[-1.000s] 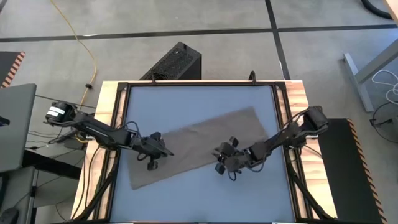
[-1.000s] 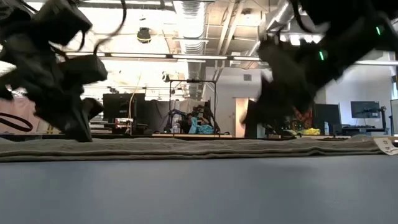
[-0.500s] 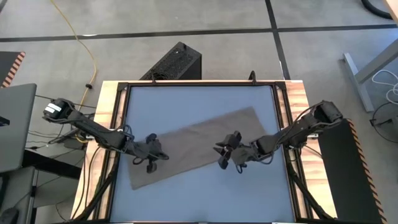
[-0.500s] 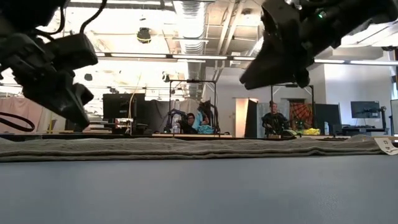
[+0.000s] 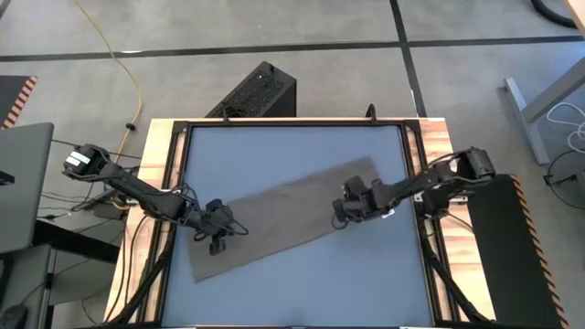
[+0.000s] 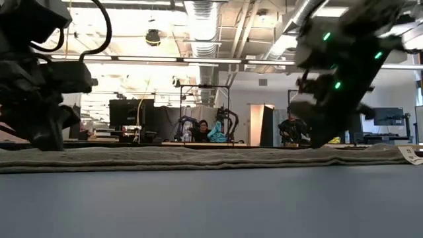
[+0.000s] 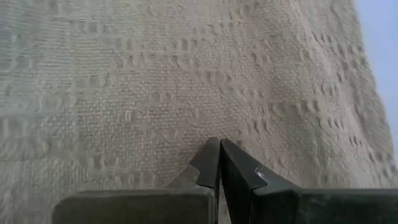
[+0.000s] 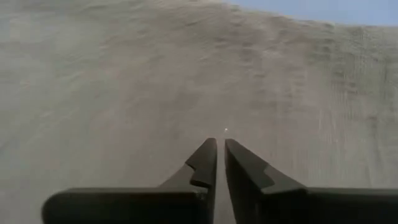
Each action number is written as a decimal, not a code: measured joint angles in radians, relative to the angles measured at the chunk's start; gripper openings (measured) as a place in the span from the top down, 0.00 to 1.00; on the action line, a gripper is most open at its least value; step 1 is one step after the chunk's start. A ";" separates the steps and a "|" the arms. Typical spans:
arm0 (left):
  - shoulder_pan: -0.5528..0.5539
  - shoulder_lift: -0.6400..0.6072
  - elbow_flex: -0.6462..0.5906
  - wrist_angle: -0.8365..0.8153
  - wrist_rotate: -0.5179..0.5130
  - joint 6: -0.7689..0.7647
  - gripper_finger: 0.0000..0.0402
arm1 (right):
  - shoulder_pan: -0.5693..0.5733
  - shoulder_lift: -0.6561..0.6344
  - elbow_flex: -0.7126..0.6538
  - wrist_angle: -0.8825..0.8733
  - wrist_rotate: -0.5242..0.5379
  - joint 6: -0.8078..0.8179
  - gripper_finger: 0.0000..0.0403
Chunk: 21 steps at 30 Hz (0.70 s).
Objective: Roll towel
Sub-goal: Roll the gray towel
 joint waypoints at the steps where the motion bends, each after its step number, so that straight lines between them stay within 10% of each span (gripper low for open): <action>1: -0.006 0.000 -0.003 0.001 0.009 -0.008 1.00 | -0.035 0.017 -0.013 0.041 -0.002 -0.032 0.87; 10: -0.143 0.000 -0.005 0.084 0.057 -0.126 1.00 | -0.345 0.173 -0.023 0.406 0.062 -0.455 0.95; 21: -0.223 -0.046 0.111 0.181 -0.081 0.184 1.00 | -0.426 -0.068 0.103 0.263 -0.236 -0.722 0.93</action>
